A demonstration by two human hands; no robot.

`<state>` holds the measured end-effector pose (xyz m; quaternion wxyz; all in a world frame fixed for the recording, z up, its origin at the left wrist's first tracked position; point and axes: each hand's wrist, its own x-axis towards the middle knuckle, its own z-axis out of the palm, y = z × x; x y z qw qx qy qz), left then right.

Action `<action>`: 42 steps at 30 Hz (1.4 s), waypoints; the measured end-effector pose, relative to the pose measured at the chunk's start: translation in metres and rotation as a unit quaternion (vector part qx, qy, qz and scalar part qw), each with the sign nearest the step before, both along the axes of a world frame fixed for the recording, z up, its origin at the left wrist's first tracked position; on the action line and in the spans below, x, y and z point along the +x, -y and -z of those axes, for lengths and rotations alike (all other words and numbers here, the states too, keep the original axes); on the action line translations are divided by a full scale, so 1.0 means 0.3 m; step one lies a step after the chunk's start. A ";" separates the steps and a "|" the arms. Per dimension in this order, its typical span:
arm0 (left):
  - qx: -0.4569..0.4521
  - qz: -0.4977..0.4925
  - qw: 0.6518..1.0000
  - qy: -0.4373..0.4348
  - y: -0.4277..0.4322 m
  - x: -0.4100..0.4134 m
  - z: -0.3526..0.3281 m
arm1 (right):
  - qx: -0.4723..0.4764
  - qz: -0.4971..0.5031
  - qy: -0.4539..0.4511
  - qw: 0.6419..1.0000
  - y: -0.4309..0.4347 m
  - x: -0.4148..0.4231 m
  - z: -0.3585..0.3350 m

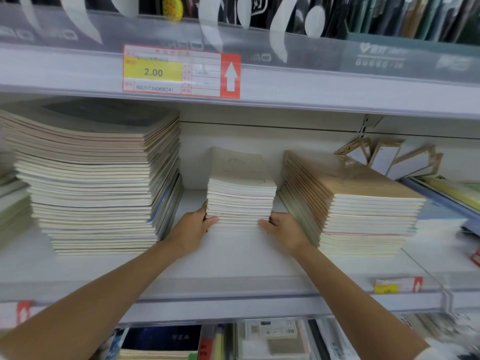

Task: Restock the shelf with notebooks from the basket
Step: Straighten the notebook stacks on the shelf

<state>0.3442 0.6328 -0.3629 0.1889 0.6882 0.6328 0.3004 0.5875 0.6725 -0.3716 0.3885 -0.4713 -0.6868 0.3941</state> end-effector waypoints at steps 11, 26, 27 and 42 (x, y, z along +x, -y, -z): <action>-0.089 0.022 0.963 0.252 0.016 0.042 -0.028 | -0.085 -0.033 -0.040 0.995 0.044 -0.007 -0.052; -0.016 0.036 0.916 0.399 0.039 0.130 -0.125 | -0.088 0.006 -0.191 0.978 0.082 -0.126 -0.150; -0.004 0.040 0.935 0.352 0.044 0.117 -0.121 | -0.084 -0.007 -0.178 0.980 0.093 -0.113 -0.147; 0.362 0.082 0.763 -0.529 -0.050 -0.040 -0.027 | 0.519 0.009 0.568 0.638 -0.005 0.065 -0.064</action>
